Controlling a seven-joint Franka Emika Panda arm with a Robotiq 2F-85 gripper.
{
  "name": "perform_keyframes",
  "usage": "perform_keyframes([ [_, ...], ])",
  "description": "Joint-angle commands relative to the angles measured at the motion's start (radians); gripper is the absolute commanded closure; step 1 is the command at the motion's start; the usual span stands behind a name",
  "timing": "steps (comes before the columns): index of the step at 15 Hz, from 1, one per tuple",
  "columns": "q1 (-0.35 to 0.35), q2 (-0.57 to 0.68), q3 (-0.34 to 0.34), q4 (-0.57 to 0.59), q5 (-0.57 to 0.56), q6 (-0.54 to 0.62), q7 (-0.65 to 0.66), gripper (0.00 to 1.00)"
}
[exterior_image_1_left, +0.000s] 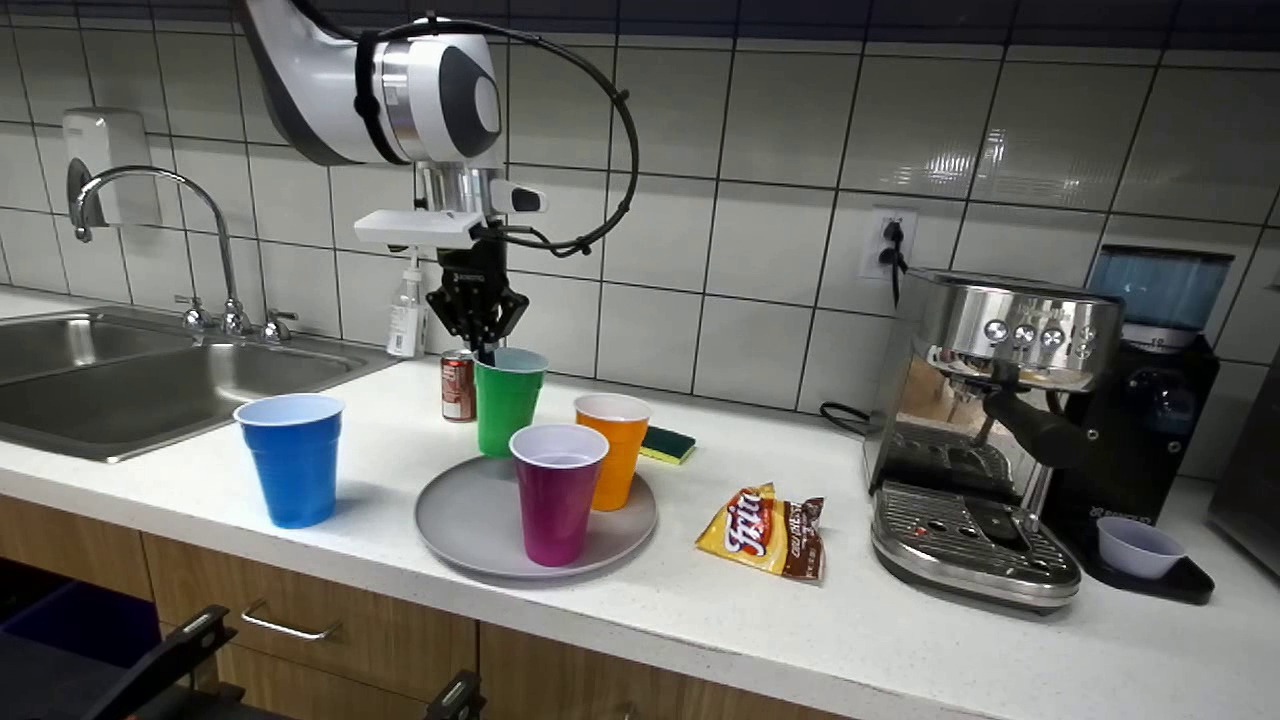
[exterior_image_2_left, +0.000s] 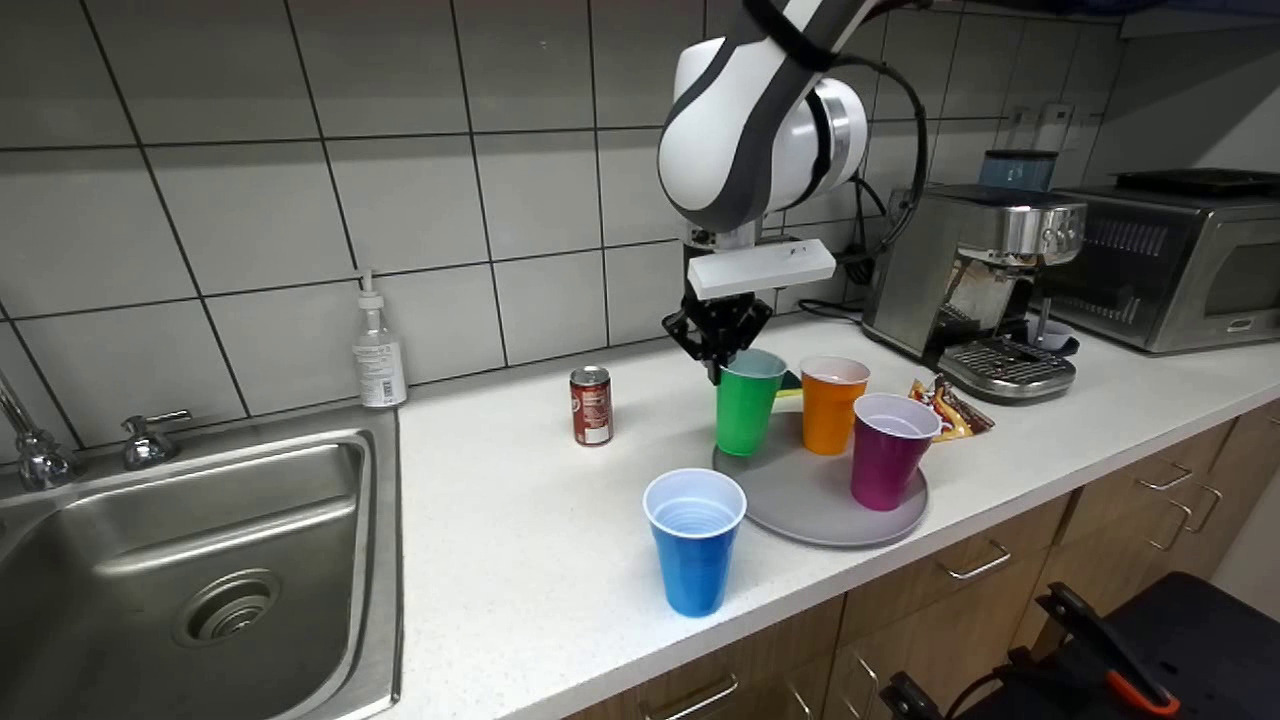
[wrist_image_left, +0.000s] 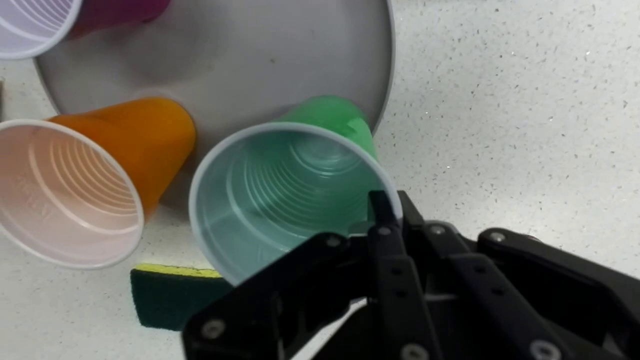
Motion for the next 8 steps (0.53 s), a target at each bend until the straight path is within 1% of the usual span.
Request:
perform_keyframes([
  [1, -0.011, 0.037, -0.006, 0.039, -0.015, 0.001, -0.011, 0.99],
  [8, -0.008, 0.075, -0.028, 0.068, -0.024, 0.002, -0.008, 0.99],
])
